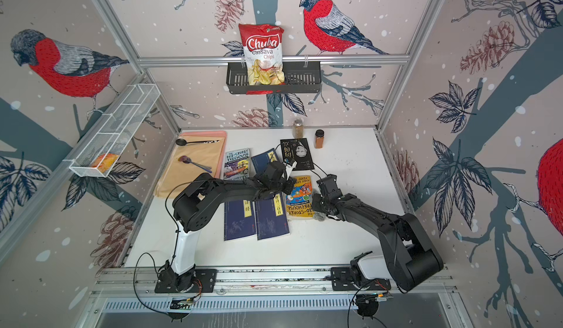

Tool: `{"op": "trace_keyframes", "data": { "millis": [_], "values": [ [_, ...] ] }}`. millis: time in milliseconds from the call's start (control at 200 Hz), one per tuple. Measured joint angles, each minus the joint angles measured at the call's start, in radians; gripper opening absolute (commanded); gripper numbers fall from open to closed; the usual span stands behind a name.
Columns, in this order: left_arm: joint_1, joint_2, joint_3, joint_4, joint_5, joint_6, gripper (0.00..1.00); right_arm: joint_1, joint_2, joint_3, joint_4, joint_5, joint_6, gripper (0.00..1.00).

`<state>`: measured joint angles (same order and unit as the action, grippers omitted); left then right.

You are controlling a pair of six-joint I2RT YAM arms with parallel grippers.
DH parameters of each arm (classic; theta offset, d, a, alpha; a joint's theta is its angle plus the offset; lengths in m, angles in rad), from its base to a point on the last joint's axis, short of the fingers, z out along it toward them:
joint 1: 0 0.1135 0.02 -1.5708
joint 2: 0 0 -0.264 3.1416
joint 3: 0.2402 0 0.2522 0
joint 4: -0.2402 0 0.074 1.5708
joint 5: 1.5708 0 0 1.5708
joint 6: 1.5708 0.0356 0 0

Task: Wipe the cover of the book
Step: Adjust the book at the center of the board.

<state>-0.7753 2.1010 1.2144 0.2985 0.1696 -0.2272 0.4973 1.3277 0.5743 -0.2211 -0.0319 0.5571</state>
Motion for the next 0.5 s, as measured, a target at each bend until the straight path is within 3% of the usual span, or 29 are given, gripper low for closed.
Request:
{"op": "trace_keyframes", "data": {
  "millis": [195,500],
  "values": [
    [-0.007,-0.006,0.001,-0.009,0.043,0.019,0.0,0.005,-0.046,0.029,-0.077,-0.003,0.018,0.06],
    [-0.012,-0.053,0.119,-0.312,-0.022,0.048,0.0,0.014,-0.015,0.118,-0.045,0.025,-0.005,0.04]
  ]
}}
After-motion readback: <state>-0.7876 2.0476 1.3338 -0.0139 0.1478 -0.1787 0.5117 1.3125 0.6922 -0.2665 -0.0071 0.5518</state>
